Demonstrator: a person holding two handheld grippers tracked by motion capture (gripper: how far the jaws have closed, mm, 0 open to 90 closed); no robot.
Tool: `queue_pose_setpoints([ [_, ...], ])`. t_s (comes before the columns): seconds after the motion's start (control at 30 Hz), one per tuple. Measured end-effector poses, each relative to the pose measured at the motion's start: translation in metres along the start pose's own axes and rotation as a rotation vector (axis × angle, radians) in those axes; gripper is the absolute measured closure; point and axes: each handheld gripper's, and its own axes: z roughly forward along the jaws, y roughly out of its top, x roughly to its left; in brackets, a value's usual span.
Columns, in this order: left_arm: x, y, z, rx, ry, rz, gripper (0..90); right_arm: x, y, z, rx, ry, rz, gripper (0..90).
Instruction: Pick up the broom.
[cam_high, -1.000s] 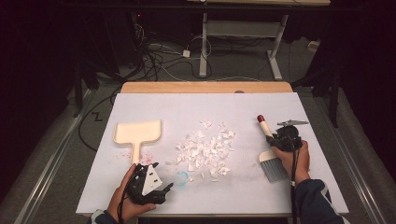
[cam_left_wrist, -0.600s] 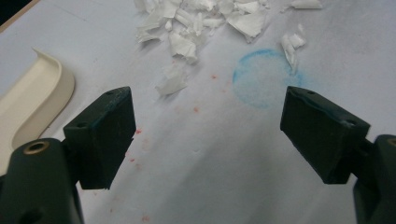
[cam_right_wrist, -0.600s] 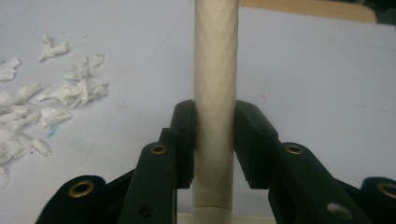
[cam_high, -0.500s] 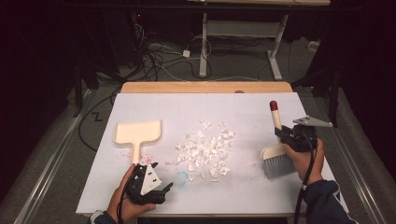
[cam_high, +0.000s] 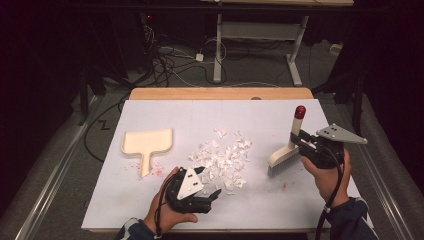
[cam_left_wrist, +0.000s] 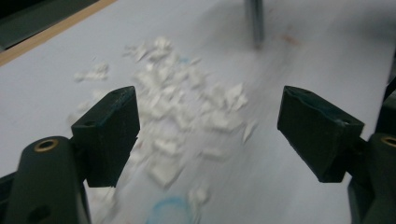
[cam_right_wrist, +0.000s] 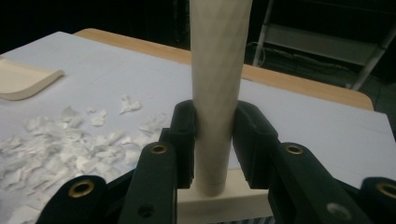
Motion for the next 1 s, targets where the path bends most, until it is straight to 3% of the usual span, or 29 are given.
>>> queue_pose_setpoints([
  [0.13,-0.009,0.018,0.017,-0.022,-0.031,0.021,20.4,0.011,0.003,-0.001,-0.015,0.026,-0.021,71.5],
  [0.2,-0.018,0.033,0.035,-0.031,-0.051,0.041,20.5,0.022,0.005,-0.002,-0.025,0.047,-0.039,71.5],
  [0.23,-0.018,0.033,0.035,-0.031,-0.051,0.041,20.5,0.022,0.005,-0.002,-0.025,0.047,-0.039,71.5],
  [0.3,-0.024,0.045,0.053,-0.041,-0.073,0.031,21.0,0.032,0.006,-0.003,-0.034,0.079,-0.050,71.5],
  [0.4,-0.025,0.050,0.063,-0.039,-0.088,0.021,21.5,0.040,0.007,-0.005,-0.036,0.101,-0.057,71.5],
  [0.5,-0.025,0.054,0.076,-0.045,-0.097,-0.025,23.8,0.055,0.009,-0.010,-0.047,0.134,-0.078,71.5],
  [0.67,-0.023,0.052,0.080,-0.055,-0.072,-0.047,34.3,0.072,0.010,-0.014,-0.056,0.173,-0.109,71.5],
  [0.83,-0.015,0.045,0.076,-0.074,-0.107,-0.070,48.2,0.083,0.011,-0.020,-0.066,0.205,-0.121,71.4],
  [0.97,-0.011,0.042,0.071,-0.076,-0.101,-0.067,63.0,0.085,0.012,-0.023,-0.069,0.226,-0.128,71.2],
  [1.0,-0.005,0.040,0.066,-0.087,-0.144,-0.077,64.6,0.084,0.012,-0.023,-0.073,0.242,-0.134,71.1],
])
